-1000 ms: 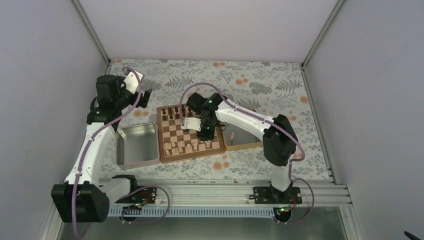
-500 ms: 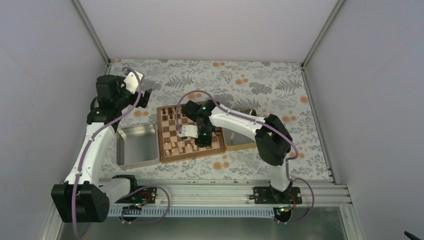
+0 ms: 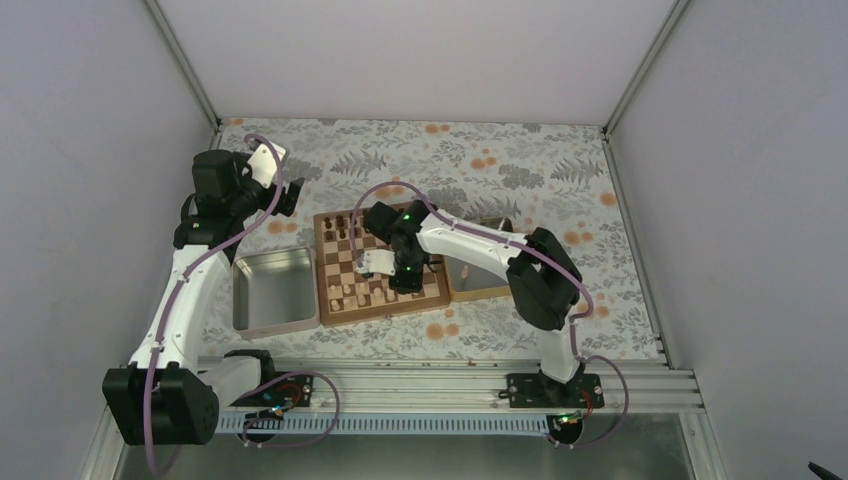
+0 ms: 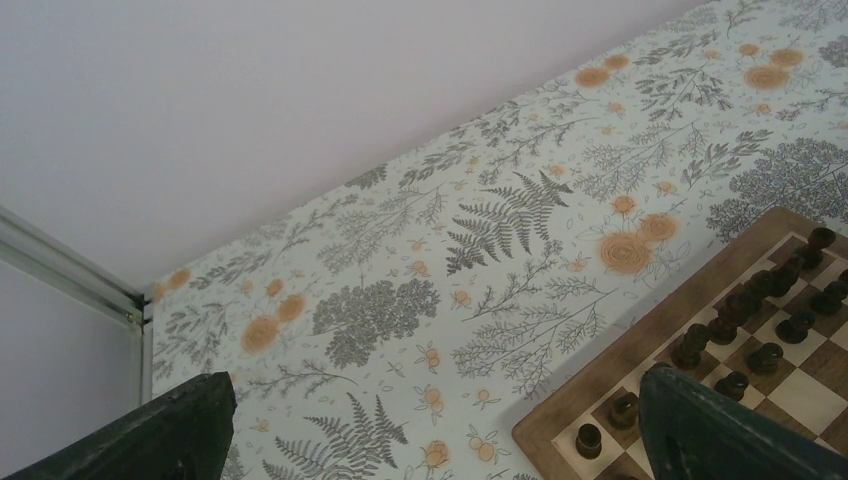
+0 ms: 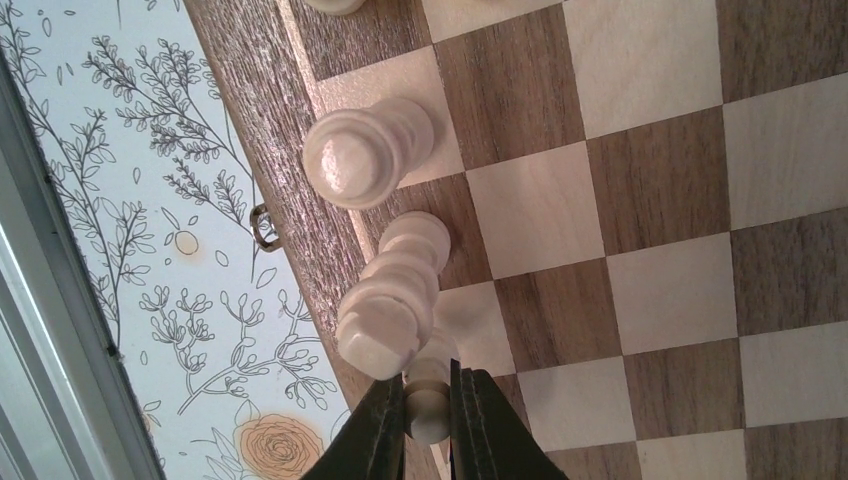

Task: Set up the chess pieces on the board
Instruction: Place the chess piece on the chessboard, then pick up the chess piece from the chessboard.

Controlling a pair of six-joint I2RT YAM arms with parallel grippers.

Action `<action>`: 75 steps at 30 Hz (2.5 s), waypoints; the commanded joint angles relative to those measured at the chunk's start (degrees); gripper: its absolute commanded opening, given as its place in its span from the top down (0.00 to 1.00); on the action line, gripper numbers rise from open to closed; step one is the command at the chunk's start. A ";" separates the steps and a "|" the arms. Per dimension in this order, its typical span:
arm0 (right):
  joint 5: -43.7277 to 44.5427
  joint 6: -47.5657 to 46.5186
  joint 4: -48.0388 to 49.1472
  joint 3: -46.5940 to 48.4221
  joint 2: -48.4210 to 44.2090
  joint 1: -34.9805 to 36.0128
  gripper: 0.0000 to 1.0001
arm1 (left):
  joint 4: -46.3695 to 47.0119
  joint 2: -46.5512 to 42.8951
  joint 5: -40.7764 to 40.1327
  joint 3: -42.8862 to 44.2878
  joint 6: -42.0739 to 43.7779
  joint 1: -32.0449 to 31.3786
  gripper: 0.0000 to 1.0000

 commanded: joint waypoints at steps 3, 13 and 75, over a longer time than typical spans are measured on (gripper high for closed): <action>1.36 0.53 0.56 -0.24 1.00 0.61 0.91 | 0.22 0.34 0.56 -0.39 0.55 0.28 0.00; 1.11 0.44 0.08 -0.34 1.07 0.55 0.84 | 0.09 0.30 0.61 -0.28 0.50 0.24 0.00; -5.99 -6.49 4.35 -13.76 -21.44 -15.02 0.66 | 0.16 1.10 0.62 0.07 0.54 0.23 0.00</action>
